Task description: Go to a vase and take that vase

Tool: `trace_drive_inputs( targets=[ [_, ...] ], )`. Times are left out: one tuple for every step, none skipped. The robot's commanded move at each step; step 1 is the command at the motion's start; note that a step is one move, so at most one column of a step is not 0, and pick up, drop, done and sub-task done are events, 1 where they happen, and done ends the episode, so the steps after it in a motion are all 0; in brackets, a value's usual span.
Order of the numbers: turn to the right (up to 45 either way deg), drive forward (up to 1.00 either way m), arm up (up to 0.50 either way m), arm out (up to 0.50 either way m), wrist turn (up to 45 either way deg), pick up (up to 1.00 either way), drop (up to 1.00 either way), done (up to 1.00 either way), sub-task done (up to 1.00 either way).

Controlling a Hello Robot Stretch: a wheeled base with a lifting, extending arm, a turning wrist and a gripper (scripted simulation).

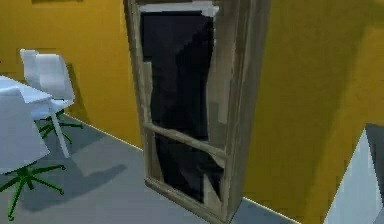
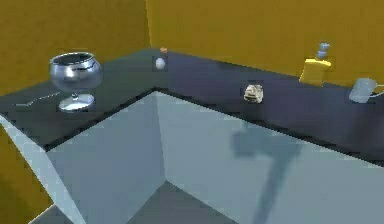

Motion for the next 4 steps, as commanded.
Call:
trace_drive_inputs(
  targets=[
    [-27.0,0.00,0.00,0.00,0.0,0.00,0.00,0.00,0.00],
    [45.0,0.00,0.00,0.00,0.0,0.00,0.00,0.00,0.00],
    [24.0,0.00,0.00,0.00,0.0,0.00,0.00,0.00,0.00],
    [0.0,0.50,0.00,0.00,0.0,0.00,0.00,0.00,0.00]
  ],
)
